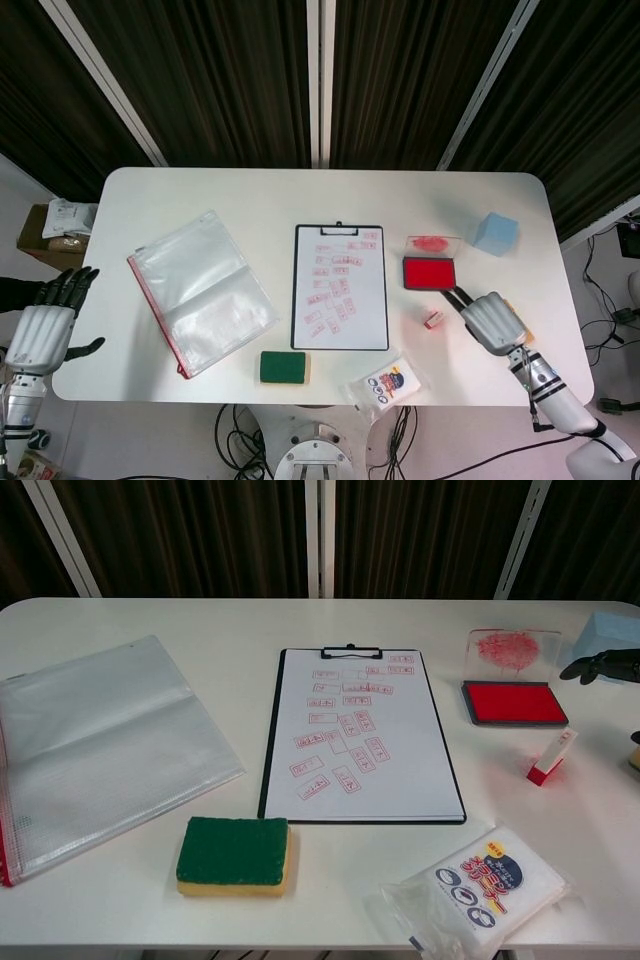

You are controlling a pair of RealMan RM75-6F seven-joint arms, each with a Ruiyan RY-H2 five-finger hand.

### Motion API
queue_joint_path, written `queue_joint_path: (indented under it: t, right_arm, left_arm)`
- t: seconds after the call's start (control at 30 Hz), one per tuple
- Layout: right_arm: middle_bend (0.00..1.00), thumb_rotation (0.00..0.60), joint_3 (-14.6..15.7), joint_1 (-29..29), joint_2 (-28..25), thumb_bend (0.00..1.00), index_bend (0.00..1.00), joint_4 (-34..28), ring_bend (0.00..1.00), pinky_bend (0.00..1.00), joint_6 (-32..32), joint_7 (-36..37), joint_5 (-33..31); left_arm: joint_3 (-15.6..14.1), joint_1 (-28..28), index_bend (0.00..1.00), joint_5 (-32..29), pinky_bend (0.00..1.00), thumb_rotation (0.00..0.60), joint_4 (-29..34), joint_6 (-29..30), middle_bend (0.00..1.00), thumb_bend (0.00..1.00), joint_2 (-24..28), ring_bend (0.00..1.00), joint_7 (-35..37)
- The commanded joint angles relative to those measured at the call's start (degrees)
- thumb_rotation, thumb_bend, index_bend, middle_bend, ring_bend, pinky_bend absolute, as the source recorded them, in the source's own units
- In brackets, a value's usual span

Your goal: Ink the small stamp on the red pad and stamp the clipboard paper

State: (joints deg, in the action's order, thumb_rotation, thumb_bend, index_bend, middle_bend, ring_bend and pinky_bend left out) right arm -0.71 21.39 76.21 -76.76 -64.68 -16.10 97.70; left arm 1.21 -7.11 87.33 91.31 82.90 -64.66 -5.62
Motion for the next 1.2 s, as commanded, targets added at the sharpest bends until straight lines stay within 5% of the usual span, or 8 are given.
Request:
queue_joint_path:
  t: [0.03, 0.37, 1.2]
  right_arm:
    - [0.22, 0.6, 0.06, 1.5, 2.53, 0.28, 0.16, 1.97, 0.79, 1.0, 1.26, 0.76, -0.21]
    - [0.3, 0.6, 1.2, 3.49, 6.55, 0.28, 0.34, 4.74, 0.79, 1.0, 2.82, 3.51, -1.01]
    - [0.4, 0.6, 3.01, 3.5, 11.19, 0.29, 0.37, 10.79, 0.79, 1.0, -0.67, 6.65, -1.8]
  left_arm:
    - [0.01, -0.09, 0.04, -0.1, 0.16, 0.6, -0.02, -0.18, 0.07, 0.0, -0.03, 0.06, -0.01]
    - [0.22, -0.32, 0.04, -0.51, 0.16, 0.6, -0.26, -0.48, 0.07, 0.0, 0.09, 0.06, 0.81]
    - [0.08, -0.05, 0.04, -1.48, 0.16, 0.6, -1.37, -0.8, 0.07, 0.0, -0.3, 0.06, 1.02]
